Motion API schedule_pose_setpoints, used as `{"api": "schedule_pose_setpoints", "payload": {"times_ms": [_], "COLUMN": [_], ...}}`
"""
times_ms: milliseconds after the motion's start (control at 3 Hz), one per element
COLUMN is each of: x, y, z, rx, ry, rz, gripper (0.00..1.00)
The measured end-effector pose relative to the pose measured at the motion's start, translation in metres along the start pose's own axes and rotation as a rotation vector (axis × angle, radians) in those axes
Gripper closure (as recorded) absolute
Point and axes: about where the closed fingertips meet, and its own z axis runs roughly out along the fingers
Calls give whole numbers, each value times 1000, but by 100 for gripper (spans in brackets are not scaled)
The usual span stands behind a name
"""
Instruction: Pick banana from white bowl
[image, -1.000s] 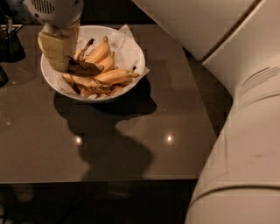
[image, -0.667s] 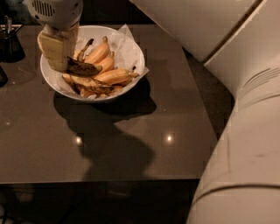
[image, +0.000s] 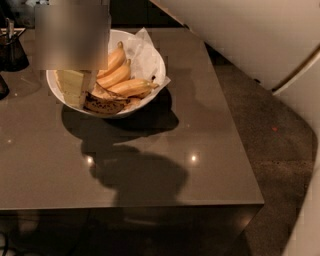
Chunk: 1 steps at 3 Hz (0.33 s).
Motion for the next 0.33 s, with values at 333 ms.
{"api": "schedule_pose_setpoints", "payload": {"times_ms": [333], "x": [0], "y": [0], "z": [0], "rx": [0], "ry": [0], "rz": [0], "gripper": [100]}}
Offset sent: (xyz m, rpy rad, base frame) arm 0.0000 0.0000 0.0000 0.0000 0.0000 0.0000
